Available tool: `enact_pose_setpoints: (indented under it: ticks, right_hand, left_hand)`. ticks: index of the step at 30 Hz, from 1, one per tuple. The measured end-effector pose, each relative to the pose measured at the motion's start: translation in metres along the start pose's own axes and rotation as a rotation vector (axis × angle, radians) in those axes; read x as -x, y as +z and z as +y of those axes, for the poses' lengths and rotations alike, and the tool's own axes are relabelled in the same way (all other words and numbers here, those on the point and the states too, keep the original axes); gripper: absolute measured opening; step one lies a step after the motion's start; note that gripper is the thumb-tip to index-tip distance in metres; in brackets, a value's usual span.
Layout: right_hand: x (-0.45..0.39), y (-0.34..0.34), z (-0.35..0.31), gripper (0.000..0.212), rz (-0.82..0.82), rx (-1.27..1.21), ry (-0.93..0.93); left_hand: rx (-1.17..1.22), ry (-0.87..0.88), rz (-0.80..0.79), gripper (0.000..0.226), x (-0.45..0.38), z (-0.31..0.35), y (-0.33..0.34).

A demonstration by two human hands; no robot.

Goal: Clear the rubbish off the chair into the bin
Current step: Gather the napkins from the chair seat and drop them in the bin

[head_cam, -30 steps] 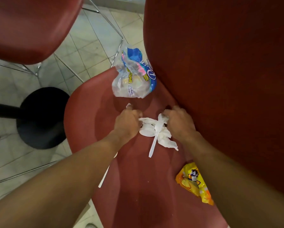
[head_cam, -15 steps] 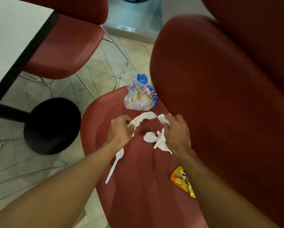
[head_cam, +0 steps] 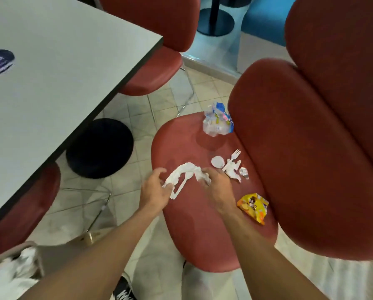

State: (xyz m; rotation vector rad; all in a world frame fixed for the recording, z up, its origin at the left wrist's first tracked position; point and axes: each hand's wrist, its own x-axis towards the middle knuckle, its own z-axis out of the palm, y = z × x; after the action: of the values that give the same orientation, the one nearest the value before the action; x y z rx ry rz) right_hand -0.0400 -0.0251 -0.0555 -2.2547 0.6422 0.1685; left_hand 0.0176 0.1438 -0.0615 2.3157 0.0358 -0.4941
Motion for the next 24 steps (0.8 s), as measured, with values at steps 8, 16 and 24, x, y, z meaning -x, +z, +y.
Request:
enact_pose_setpoints:
  ticks: [8,16,24]
  right_hand:
    - [0.085,0.091,-0.084,0.019,-0.088,-0.008,-0.078]
    - [0.146,0.184,-0.171,0.01,-0.216,-0.017,-0.208]
    - [0.212,0.287,-0.238,0.032,-0.449,0.109,-0.291]
  left_hand:
    - [0.036,-0.012,0.057,0.028,0.079,-0.096,-0.098]
    - [0.142,-0.155,0.213,0.022,0.14,-0.203,-0.189]
    - [0.145,-0.41,0.44,0.023,0.193,-0.323,-0.26]
